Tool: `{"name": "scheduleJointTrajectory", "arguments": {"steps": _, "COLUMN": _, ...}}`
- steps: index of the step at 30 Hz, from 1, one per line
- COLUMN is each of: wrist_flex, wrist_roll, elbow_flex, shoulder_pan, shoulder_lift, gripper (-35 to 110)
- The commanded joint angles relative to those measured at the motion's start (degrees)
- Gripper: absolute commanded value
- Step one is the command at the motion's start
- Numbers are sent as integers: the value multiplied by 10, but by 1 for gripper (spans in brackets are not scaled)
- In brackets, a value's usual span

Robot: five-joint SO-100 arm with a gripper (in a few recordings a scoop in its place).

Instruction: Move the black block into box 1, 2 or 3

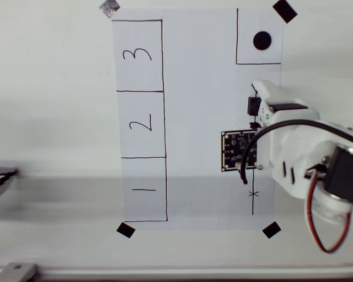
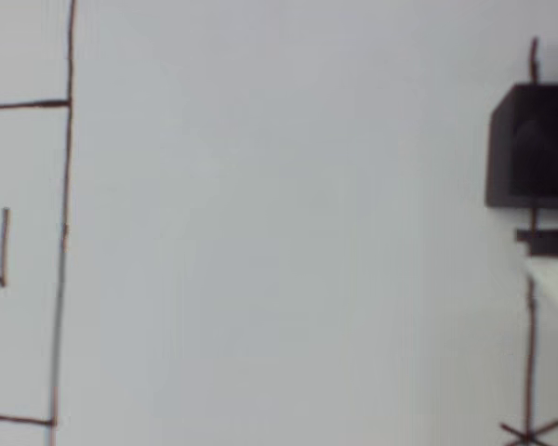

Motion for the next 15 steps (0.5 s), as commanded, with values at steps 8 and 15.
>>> {"name": "scheduleJointTrajectory", "arguments": {"steps": 8, "wrist_flex": -46, "wrist_roll": -13, "elbow_flex": 53, "shoulder_pan": -1, "shoulder_lift": 41, "gripper": 26}}
{"name": "scheduleJointTrajectory", "arguments": {"steps": 15, "wrist_flex": -57, "wrist_roll": -18, "elbow_flex": 63, "shoulder_pan": 1, "shoulder_lift": 43, "gripper": 26}}
